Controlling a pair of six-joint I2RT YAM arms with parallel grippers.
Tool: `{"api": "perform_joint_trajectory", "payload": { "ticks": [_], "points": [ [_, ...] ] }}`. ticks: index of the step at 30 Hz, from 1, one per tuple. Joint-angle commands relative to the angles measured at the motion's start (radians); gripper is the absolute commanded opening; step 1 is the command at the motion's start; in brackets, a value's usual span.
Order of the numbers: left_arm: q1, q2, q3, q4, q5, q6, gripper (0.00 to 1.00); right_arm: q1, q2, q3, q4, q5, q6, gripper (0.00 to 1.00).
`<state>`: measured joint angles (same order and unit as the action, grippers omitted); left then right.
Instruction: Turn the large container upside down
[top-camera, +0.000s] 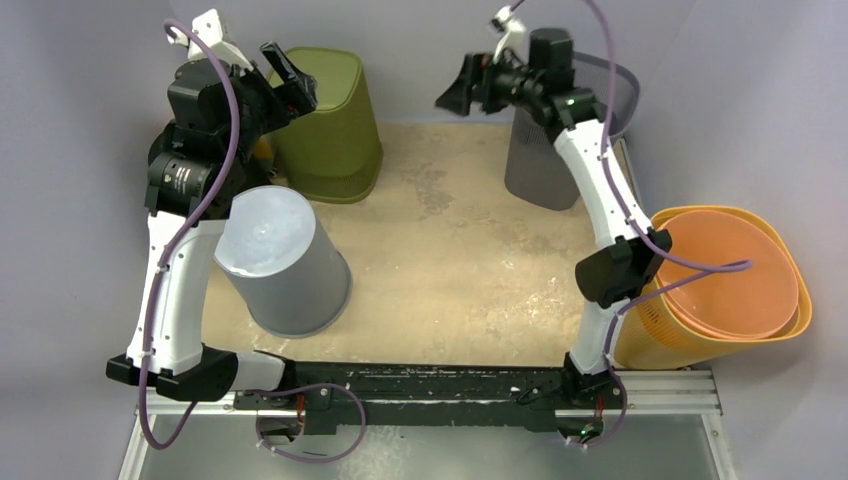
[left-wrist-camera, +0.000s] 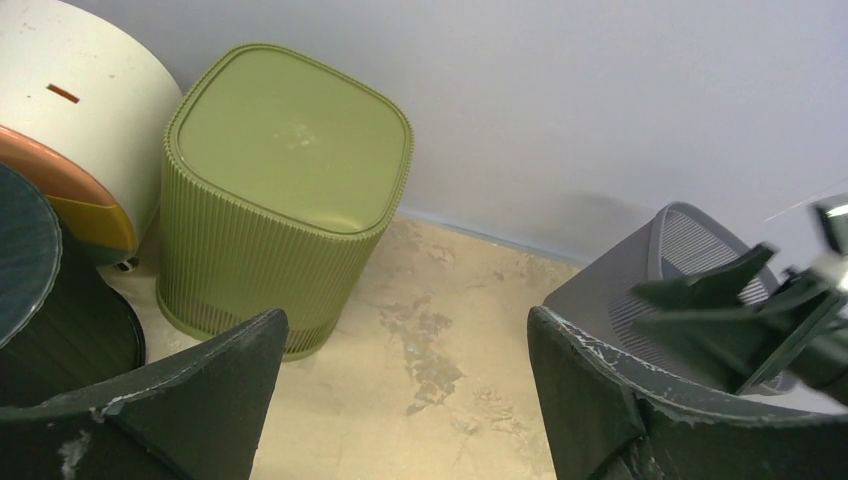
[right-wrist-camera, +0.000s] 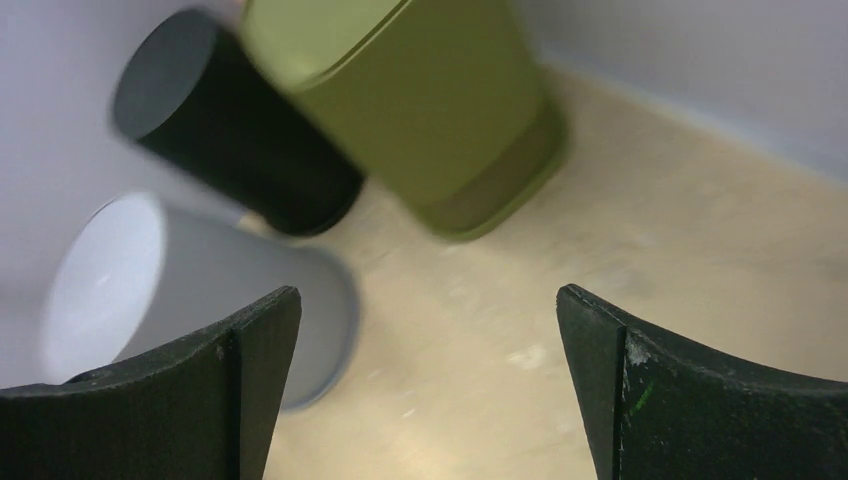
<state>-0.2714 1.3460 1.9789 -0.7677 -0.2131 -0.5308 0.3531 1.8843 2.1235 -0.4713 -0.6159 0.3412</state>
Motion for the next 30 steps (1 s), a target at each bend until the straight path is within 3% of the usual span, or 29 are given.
{"api": "perform_joint_trajectory", "payload": {
  "ticks": [1,7,11,14,21,28,30],
  "points": [
    [-0.005,-0.021,-0.016,0.059,-0.009,0.004,0.86,-0.03,0.009,0.171,-0.081,0.123,-0.15,1.0],
    [-0.005,-0.016,-0.04,0.075,0.001,-0.005,0.86,-0.069,0.002,0.24,-0.08,0.273,-0.235,1.0],
    [-0.005,-0.017,-0.073,0.085,0.009,-0.02,0.86,-0.069,0.043,0.31,-0.163,0.53,-0.307,0.96],
    [-0.005,-0.015,-0.078,0.087,0.019,-0.026,0.86,-0.069,0.038,0.265,-0.198,0.704,-0.351,0.94],
    [-0.005,-0.002,-0.082,0.081,0.029,-0.03,0.86,-0.069,0.064,0.102,-0.256,0.791,-0.345,0.91],
    [-0.005,-0.006,-0.084,0.069,0.032,-0.032,0.86,-0.07,0.039,-0.021,-0.182,0.875,-0.342,0.91],
    [-0.004,-0.013,-0.09,0.064,0.028,-0.032,0.86,-0.069,0.034,-0.043,-0.168,0.888,-0.341,0.86]
  ]
}}
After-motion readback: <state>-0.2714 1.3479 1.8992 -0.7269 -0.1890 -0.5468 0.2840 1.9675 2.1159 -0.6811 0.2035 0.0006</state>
